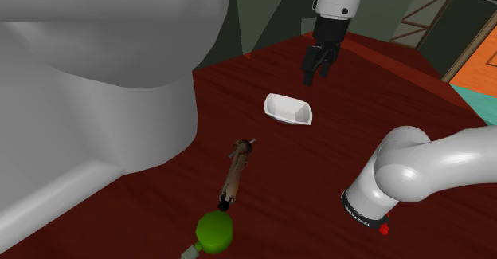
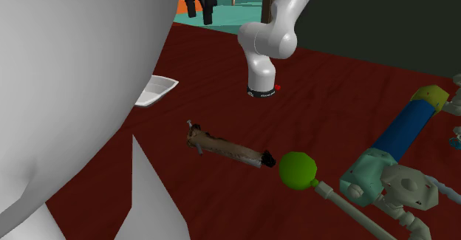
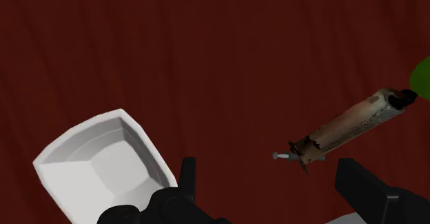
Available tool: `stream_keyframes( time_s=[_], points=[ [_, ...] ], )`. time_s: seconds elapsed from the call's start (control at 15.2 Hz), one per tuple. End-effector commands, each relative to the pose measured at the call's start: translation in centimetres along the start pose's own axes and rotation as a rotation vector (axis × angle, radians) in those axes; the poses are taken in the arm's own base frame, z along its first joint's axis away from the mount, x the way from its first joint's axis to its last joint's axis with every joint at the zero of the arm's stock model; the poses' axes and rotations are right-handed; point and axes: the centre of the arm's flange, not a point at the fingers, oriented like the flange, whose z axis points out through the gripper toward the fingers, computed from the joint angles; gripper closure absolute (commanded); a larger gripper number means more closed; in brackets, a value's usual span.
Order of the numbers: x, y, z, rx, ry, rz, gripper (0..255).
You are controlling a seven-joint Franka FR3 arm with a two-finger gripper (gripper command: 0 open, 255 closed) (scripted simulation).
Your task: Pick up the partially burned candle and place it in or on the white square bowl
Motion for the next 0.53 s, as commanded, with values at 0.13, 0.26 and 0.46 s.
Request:
stream_keyframes(
  time_s=[0.13,0.26,0.46],
  points=[
    [-0.6,-1.3,2.0,0.022,0.011,0.078,0],
    [-1.0,-2.8,4.0,0.043,0.021,0.157,0],
    [-1.4,-5.0,7.0,0.075,0.037,0.274,0]
  ],
)
